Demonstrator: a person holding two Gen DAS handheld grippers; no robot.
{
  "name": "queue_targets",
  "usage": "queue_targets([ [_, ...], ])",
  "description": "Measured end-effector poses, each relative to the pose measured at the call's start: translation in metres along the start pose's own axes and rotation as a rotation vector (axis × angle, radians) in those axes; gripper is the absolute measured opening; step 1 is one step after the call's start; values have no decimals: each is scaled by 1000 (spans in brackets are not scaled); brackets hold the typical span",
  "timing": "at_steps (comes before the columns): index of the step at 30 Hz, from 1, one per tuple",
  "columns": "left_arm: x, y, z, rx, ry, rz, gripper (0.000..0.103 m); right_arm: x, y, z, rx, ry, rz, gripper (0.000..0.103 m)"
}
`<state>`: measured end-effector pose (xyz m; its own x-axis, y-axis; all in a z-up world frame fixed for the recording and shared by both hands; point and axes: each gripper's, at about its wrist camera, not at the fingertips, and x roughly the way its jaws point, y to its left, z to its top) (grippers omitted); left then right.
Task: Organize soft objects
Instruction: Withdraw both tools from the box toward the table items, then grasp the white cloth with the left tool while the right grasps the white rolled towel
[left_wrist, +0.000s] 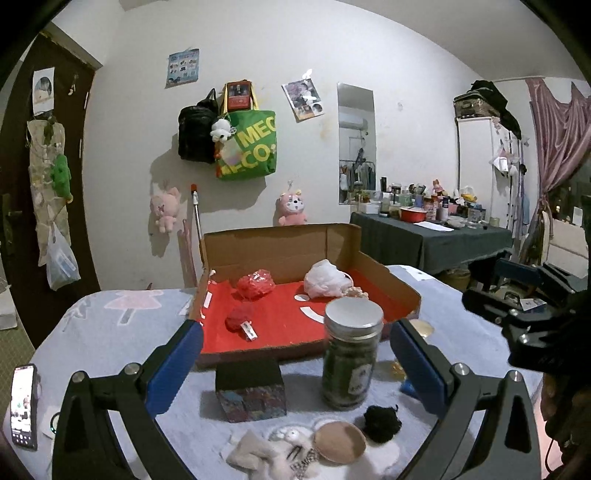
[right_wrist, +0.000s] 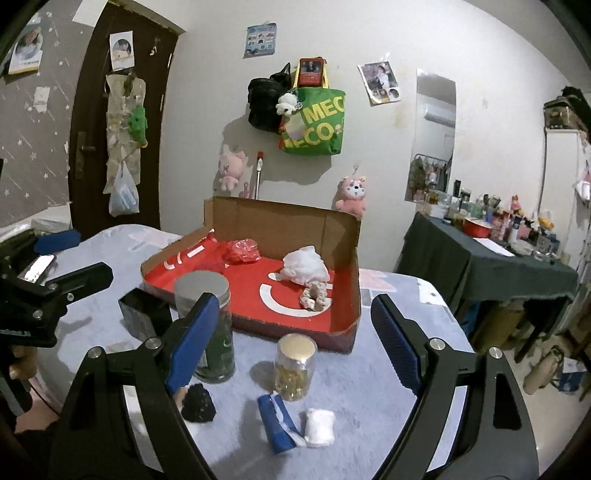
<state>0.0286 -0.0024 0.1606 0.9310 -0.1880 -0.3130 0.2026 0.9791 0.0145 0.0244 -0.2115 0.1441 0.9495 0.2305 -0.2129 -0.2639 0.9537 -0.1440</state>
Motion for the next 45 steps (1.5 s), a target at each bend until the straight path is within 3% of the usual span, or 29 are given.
queue_targets([
  [9, 4, -2, -34, -19, 9, 29, 103, 1, 2, -41, 39, 15, -16, 88],
  [15, 13, 3, -61, -54, 57, 41, 103, 9, 0, -69, 110, 36, 4, 88],
  [24, 32, 12, -91, -86, 151, 49, 103, 35, -3, -105, 189, 141, 15, 88],
  [40, 47, 36, -104, -82, 248, 45, 102, 48, -1, -113, 153, 188, -11, 88],
  [45, 49, 51, -102, -94, 276, 39, 98, 52, -10, -113, 174, 205, -10, 88],
])
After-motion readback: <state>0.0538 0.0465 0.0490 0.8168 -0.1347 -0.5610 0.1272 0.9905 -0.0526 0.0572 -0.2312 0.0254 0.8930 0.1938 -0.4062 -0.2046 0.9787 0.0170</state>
